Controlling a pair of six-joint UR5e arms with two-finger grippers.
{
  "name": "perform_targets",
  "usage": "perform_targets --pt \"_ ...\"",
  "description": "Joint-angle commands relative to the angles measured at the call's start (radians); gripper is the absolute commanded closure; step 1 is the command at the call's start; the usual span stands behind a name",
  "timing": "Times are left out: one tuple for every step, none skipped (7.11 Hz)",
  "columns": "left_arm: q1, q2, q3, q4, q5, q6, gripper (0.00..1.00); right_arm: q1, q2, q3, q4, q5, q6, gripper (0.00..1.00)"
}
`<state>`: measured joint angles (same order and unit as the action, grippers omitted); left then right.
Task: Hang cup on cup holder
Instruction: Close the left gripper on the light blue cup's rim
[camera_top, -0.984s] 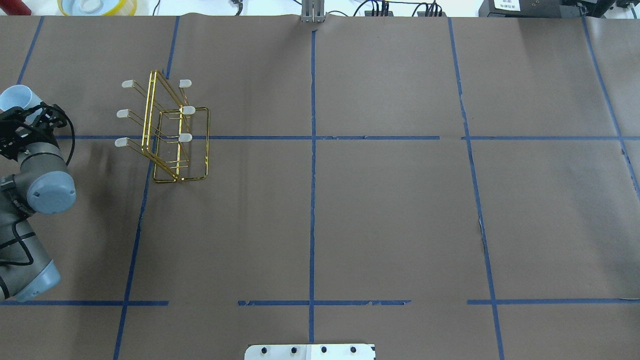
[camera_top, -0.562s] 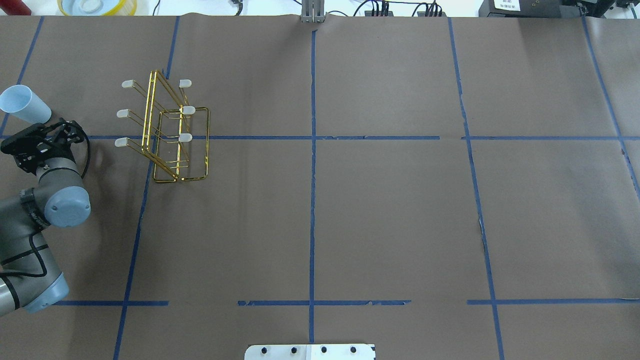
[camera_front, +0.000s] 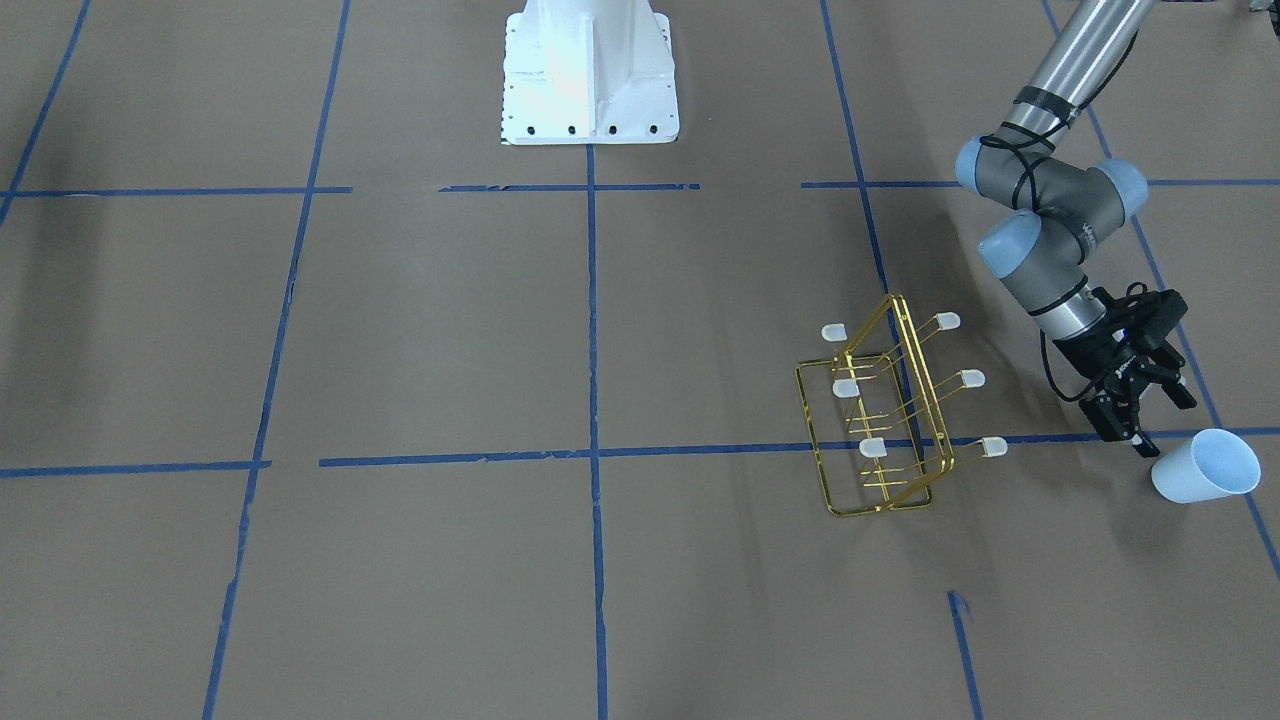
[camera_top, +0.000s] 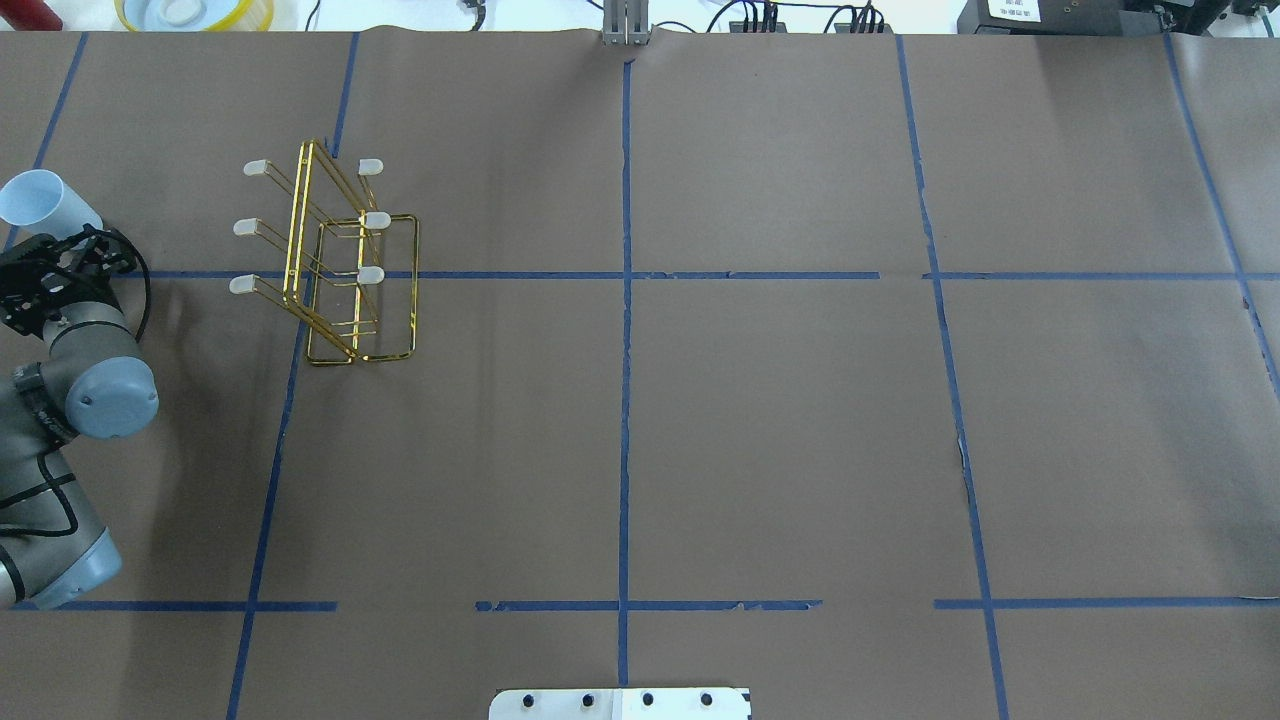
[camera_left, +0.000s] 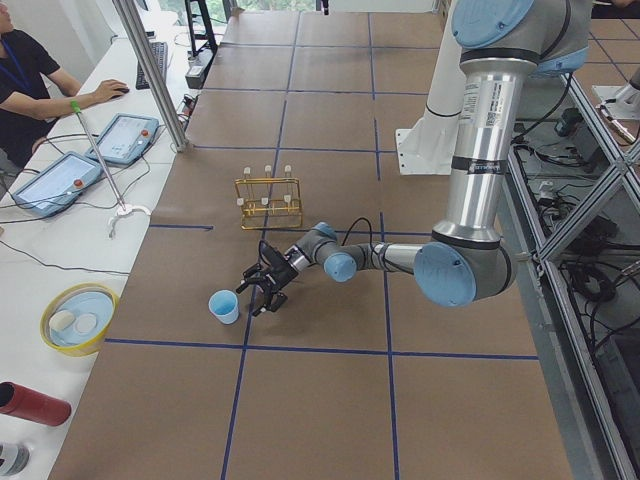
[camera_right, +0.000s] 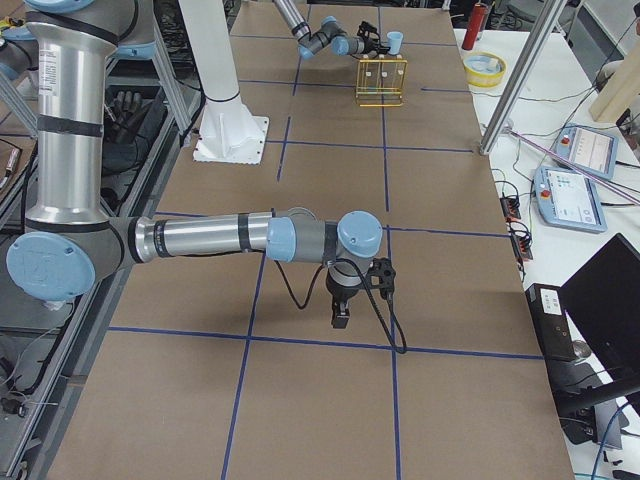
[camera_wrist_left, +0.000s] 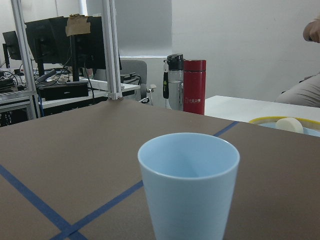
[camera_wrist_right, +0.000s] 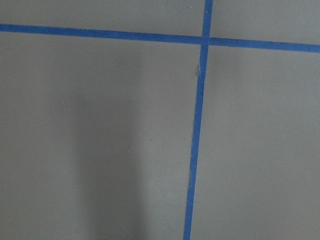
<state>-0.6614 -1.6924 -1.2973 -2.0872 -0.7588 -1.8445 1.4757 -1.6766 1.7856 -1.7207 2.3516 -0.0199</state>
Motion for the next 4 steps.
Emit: perform_targets --pt "-0.014 -0.006 0.013 -0.002 -0.002 -0.001 0.00 0.000 0.000 0.000 0.000 0.000 0.000 0.00" --pt "-0.014 -0.007 0.013 -0.002 -0.002 -0.001 0.00 0.000 0.000 0.000 0.000 0.000 0.000 0.00" --pt "-0.021 -0.009 0.015 -0.002 -0.005 -0.001 0.00 0.000 0.000 0.000 0.001 0.000 0.000 0.00" --pt "-0.029 -0.018 0.015 -0.004 -0.008 0.004 0.00 0.000 0.000 0.000 0.000 0.000 0.000 0.00"
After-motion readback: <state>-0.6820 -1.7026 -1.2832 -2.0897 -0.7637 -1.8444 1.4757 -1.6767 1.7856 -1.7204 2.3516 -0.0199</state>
